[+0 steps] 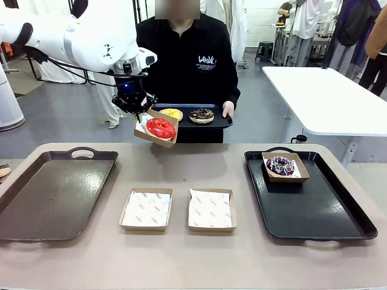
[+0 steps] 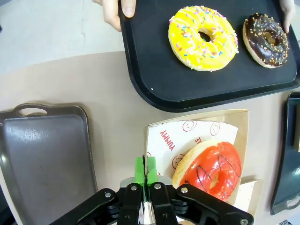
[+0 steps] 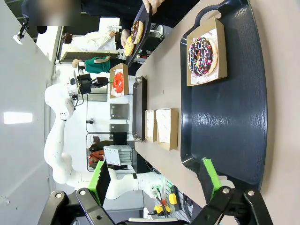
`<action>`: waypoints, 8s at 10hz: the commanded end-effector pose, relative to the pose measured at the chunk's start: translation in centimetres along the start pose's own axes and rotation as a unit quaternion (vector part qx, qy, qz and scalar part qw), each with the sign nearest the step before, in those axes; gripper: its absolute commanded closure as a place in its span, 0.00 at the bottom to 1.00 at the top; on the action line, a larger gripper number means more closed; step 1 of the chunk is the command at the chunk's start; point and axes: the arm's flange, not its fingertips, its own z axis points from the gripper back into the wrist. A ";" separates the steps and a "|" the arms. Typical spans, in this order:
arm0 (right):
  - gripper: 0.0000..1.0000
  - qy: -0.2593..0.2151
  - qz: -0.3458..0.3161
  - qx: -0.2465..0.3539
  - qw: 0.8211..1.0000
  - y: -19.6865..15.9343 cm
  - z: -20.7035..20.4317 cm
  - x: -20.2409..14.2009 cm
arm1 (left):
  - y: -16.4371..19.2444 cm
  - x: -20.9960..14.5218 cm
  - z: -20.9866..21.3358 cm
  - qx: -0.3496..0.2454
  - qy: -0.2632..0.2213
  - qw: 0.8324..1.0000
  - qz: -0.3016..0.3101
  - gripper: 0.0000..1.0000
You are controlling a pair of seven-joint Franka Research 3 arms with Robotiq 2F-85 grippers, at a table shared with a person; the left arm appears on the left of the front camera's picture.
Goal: Individually package the donuts and arrange them on the tray.
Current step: Place the picked Paper togo box on the Handle tray while simultaneously picking up another Paper togo box from the table with the other hand.
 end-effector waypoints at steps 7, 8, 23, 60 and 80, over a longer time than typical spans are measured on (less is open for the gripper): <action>0.00 0.050 0.004 -0.219 0.974 11.0 -14.8 1.1 | 13.9 -4.8 6.9 -0.015 0.076 0.997 0.016 0.99; 0.00 0.072 0.005 -0.258 0.963 11.8 -19.4 0.7 | 16.6 -6.1 6.4 0.009 0.073 0.997 0.019 0.99; 0.00 0.106 0.040 -0.379 0.918 10.1 -34.5 -4.4 | 26.5 -9.2 -0.1 0.045 0.089 0.994 0.036 0.99; 0.00 0.089 0.109 -0.581 0.802 9.7 -49.7 -14.8 | 23.9 -2.8 -14.0 0.025 0.080 0.996 0.031 0.99; 1.00 0.094 0.087 -0.562 0.817 11.4 -49.1 -13.2 | 25.8 -5.4 -9.1 -0.065 0.115 0.991 0.037 0.00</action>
